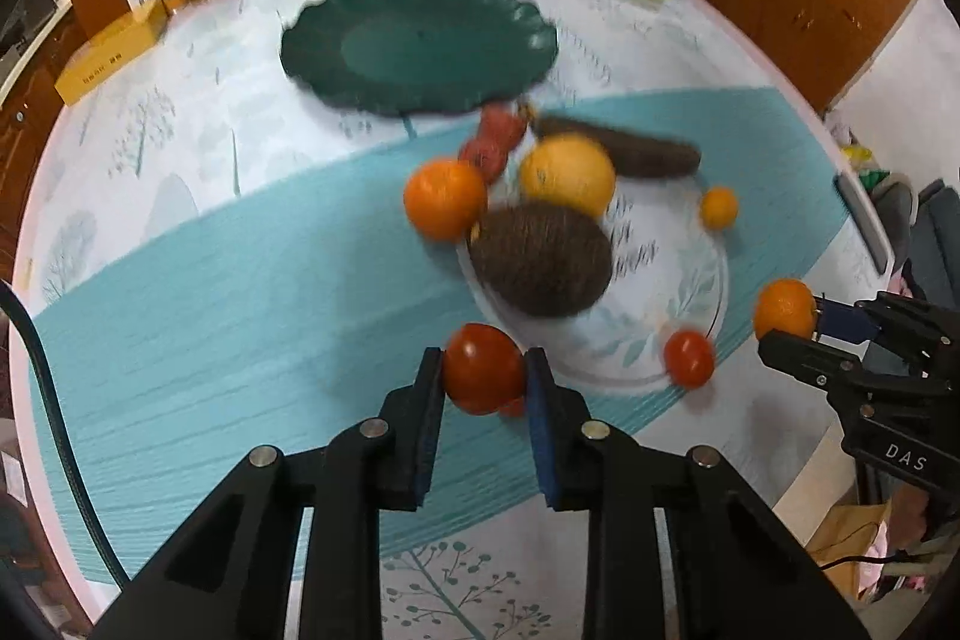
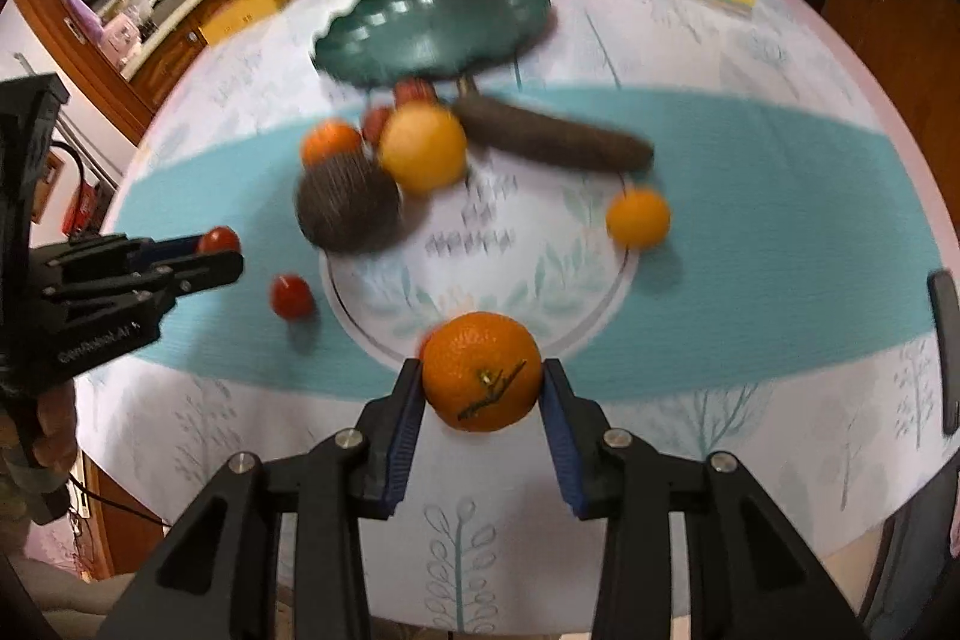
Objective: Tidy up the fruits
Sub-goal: 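Place the cherry tomato on the green plate with the left tool while the right tool places the tangerine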
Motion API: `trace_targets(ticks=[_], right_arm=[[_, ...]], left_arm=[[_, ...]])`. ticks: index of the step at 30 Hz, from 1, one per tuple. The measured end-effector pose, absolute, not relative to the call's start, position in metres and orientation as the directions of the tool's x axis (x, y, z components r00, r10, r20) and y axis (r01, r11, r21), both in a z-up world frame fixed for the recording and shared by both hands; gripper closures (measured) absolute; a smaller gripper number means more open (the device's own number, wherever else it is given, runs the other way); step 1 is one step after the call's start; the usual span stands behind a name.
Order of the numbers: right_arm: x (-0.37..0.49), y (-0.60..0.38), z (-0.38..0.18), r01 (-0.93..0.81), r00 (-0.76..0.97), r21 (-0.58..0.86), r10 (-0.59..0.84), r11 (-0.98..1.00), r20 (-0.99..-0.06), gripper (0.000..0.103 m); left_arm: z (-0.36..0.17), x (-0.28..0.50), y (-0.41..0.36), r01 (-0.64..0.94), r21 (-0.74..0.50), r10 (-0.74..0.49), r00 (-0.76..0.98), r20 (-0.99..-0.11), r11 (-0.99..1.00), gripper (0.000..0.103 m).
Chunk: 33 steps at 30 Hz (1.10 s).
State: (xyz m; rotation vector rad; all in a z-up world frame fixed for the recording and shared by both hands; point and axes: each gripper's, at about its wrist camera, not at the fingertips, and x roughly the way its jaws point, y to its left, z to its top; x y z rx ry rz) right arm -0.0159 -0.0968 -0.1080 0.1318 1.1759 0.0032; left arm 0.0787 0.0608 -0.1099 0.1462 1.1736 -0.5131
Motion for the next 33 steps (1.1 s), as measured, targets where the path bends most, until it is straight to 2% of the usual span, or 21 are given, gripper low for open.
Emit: trace_targets(ticks=[8, 14, 23, 33], right_arm=[[0.054, -0.095, -0.042, -0.047, 0.519, 0.074, 0.088, 0.996, -0.85, 0.064], [0.141, -0.104, -0.023, -0.061, 0.583, 0.049, 0.075, 0.997, -0.809, 0.064], [0.254, -0.117, -0.082, -0.03, 0.491, 0.087, 0.091, 0.996, -0.866, 0.064], [0.285, -0.107, -0.152, -0.063, 0.356, 0.081, 0.098, 0.995, -0.929, 0.063]], left_arm=[[-0.054, 0.12, 0.049, 0.455, -0.101, -0.306, 0.402, -0.863, 0.885, 0.079], [-0.038, 0.186, 0.038, 0.384, -0.05, -0.252, 0.495, -0.832, 0.922, 0.079], [-0.081, 0.278, 0.038, 0.215, -0.086, -0.181, 0.475, -0.861, 0.973, 0.079], [-0.149, 0.309, 0.026, 0.137, -0.107, -0.151, 0.369, -0.917, 0.985, 0.078]])
